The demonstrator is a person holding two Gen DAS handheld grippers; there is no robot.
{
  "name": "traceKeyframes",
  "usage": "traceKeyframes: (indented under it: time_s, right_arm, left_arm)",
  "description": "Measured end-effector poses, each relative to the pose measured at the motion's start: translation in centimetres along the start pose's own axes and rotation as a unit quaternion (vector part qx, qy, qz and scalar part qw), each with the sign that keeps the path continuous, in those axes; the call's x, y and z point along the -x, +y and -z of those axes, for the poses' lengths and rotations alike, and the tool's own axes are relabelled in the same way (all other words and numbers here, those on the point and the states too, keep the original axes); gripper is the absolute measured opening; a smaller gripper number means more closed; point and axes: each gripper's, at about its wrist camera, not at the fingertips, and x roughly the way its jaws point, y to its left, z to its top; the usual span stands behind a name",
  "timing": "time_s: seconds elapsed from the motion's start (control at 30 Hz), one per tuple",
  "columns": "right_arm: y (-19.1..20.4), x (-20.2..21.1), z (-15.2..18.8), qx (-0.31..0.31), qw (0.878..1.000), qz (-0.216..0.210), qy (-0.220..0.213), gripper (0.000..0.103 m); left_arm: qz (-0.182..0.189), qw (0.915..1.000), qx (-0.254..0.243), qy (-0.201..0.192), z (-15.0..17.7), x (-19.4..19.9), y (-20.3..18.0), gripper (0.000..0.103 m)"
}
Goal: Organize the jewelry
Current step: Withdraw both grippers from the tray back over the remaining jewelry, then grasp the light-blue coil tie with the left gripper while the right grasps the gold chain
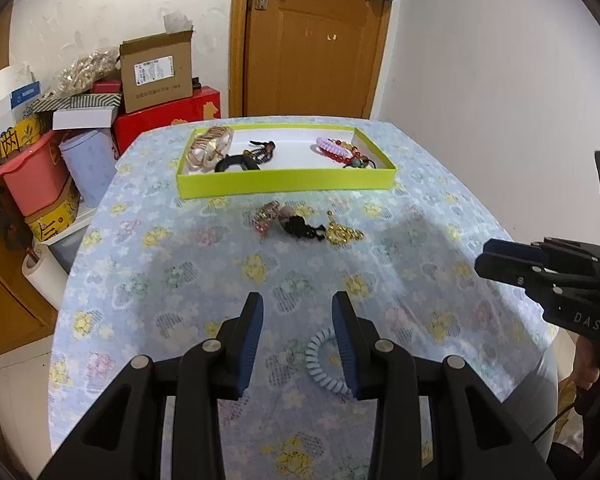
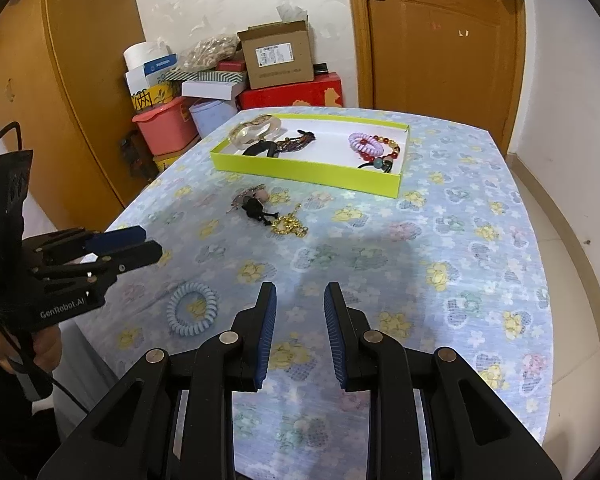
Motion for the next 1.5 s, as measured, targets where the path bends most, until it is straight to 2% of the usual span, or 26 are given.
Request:
traceKeyframes:
  time_s: [0.37,0.57,0.63,0.7,0.77,1.27,1.5]
  right_arm:
    - [0.4,-0.9,0.3,0.003,1.000,-0.006,0.014,0.026]
    - [0.7,-1.6,0.5,0.006,1.000,-0.010,0.020,0.026]
    - [0.7,-1.8,0.4,0.006,1.000,-0.011,0.022,0.026]
    - [0.6,-2.1,0.4,0.006,1.000,-0.011,0.023,0.026]
    - [0.7,-2.4,0.2,0.006,1.000,-0.011,0.025,0.026]
    - [2.1,-6.7,-2.9,0.053,0.997,-0.035,0.030,0.026]
    - [1.3,-10.1,-4.1,0.060,0.997,-0.024,0.051,0.026]
  left_arm:
    - [0.011,0.9990,-0.015,0.040,2.6,-2.1,-1.0,0.037]
    - [-0.008,0.9981,-0.024,0.056,3.1,-3.4,-1.2,0.037]
    - [-0.017,0.9982,-0.031,0.049,3.1,-3.4,-1.4,0.034]
    - [-0.027,0.9979,-0.037,0.046,3.2,-3.6,-1.5,0.027]
    - [-0.034,0.9979,-0.037,0.042,3.1,-3.6,-1.5,0.011]
    - [-0.035,0.9990,0.020,0.018,2.1,-2.8,2.0,0.009]
    - [-0.032,0.9988,0.034,0.012,1.7,-2.8,3.2,0.009]
